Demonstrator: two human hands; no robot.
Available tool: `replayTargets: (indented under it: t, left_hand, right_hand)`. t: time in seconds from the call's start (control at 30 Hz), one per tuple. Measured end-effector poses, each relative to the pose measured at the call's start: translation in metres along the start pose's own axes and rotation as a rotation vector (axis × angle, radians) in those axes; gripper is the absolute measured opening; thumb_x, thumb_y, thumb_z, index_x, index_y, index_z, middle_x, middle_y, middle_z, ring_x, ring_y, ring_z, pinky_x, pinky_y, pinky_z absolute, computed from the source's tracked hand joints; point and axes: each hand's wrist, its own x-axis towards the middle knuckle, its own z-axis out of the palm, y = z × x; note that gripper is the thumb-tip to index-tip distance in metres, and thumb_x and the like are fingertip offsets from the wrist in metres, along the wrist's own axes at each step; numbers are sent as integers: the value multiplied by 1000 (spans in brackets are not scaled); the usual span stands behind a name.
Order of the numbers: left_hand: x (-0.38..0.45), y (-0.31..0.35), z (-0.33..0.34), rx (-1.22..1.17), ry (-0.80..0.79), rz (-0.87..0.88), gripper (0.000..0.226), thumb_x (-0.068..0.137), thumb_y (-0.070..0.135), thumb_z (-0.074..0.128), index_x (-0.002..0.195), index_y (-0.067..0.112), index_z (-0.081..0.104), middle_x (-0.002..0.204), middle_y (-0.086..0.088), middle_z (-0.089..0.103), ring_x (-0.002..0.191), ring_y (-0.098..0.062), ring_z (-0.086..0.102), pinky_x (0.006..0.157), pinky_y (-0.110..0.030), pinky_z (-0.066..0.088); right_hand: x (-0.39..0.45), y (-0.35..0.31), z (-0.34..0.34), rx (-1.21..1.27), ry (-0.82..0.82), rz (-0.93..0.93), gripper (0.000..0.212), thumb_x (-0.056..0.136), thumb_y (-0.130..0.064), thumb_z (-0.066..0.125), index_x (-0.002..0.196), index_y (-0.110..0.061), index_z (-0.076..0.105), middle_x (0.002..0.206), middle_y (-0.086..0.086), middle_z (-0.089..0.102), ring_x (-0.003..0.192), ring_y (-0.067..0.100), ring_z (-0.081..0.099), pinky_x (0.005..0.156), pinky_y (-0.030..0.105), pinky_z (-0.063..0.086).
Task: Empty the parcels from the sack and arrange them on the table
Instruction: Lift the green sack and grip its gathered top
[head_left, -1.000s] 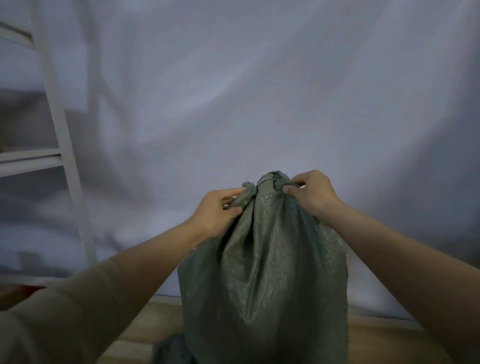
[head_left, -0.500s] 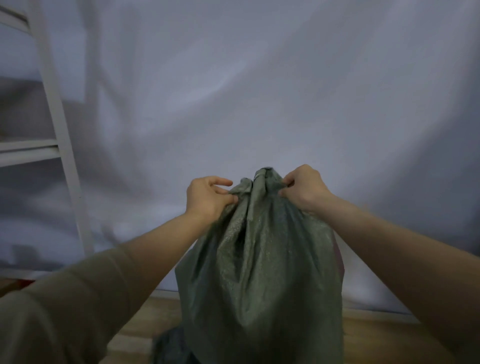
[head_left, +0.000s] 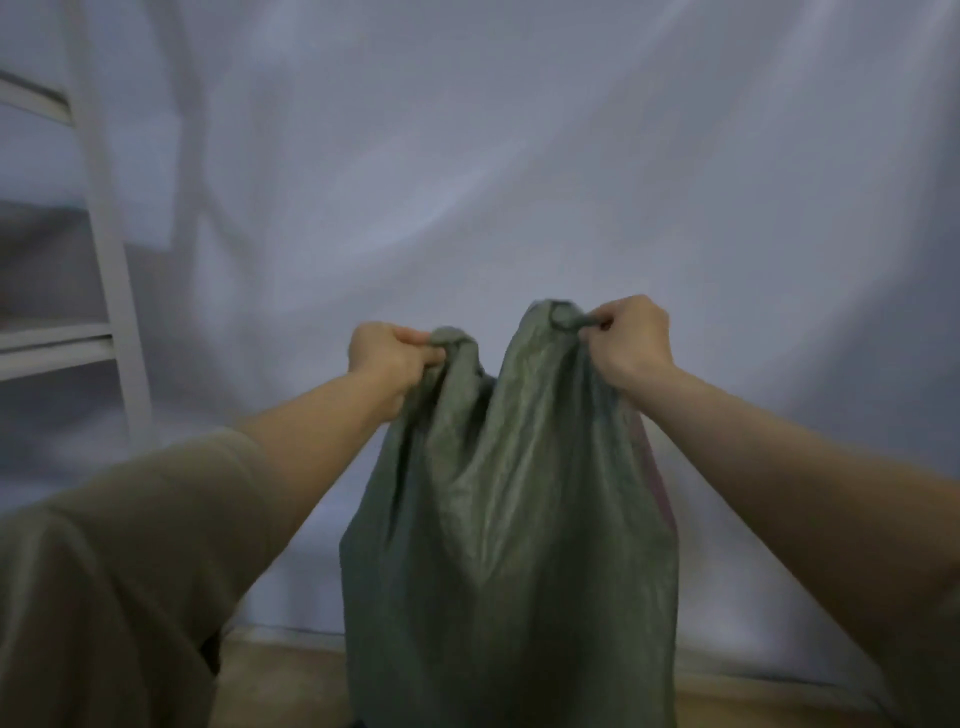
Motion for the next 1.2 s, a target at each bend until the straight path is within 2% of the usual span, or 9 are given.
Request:
replayTargets:
  t: [0.1, 0.27, 0.43, 0.63, 0.8, 0.87, 1.0, 1.13, 1.2]
  left_hand:
    - [13, 26, -6, -240, 85, 83, 15, 75, 8, 83, 75, 16, 71, 84, -6, 73, 88, -27, 71, 88, -37, 59]
    - [10, -8, 0, -15, 62, -5, 18, 71, 9, 86, 73, 16, 70, 90, -7, 73, 90, -26, 70, 90, -39, 58]
    - [35, 54, 6, -296, 144, 136, 15, 72, 11, 86, 74, 18, 73, 85, -4, 75, 86, -22, 72, 87, -35, 59]
    - [12, 7, 29, -69, 44, 8, 22, 69, 9, 87, 68, 20, 68, 80, -3, 71, 83, -22, 70, 91, -37, 57]
    - [35, 76, 9, -376, 128, 153, 13, 76, 8, 82, 78, 15, 72, 84, -3, 73, 83, -21, 71, 86, -33, 59]
    - [33, 62, 3, -318, 56, 135, 14, 77, 9, 82, 79, 17, 71, 92, -7, 74, 88, -22, 71, 87, -33, 58]
    - [21, 19, 7, -40, 21, 10, 17, 72, 10, 86, 80, 14, 72, 97, -13, 74, 87, -25, 70, 88, -39, 58]
    - [40, 91, 8, -274, 76, 194, 13, 75, 10, 84, 80, 17, 74, 88, -5, 75, 81, -18, 71, 85, -33, 60]
    - [40, 107, 7, -339, 66, 245, 12, 76, 10, 83, 82, 16, 75, 88, -4, 76, 83, -18, 73, 82, -31, 60]
  right_hand:
    - [7, -1, -11, 179, 220, -11, 18, 92, -12, 60, 98, -9, 76, 87, 4, 70, 88, 21, 64, 76, 20, 41]
    - [9, 15, -1, -29, -44, 20, 16, 88, -6, 63, 96, -5, 77, 97, 15, 73, 94, 31, 67, 87, 34, 53]
    - [36, -11, -19, 196, 254, -60, 17, 92, -11, 58, 94, -8, 75, 91, 9, 71, 89, 23, 63, 80, 27, 46]
    - [22, 6, 5, -72, -115, -57, 17, 87, -6, 63, 98, -4, 76, 100, 16, 73, 97, 31, 66, 85, 32, 52]
    - [48, -15, -23, 200, 283, -108, 20, 95, -9, 51, 100, -6, 70, 99, 9, 69, 91, 23, 59, 76, 25, 39]
    - [44, -7, -19, 164, 225, -121, 18, 95, -9, 52, 100, -6, 69, 98, 8, 68, 90, 23, 59, 75, 25, 39]
    - [36, 8, -2, -91, -101, -50, 17, 89, -5, 59, 97, -1, 74, 101, 19, 71, 99, 35, 65, 85, 34, 52]
    - [54, -34, -22, 189, 275, -159, 19, 94, -9, 53, 98, -6, 71, 100, 12, 70, 95, 28, 62, 80, 28, 43]
    - [56, -44, -27, 305, 351, -195, 17, 95, -9, 52, 99, -6, 68, 98, 8, 68, 91, 22, 59, 79, 28, 43]
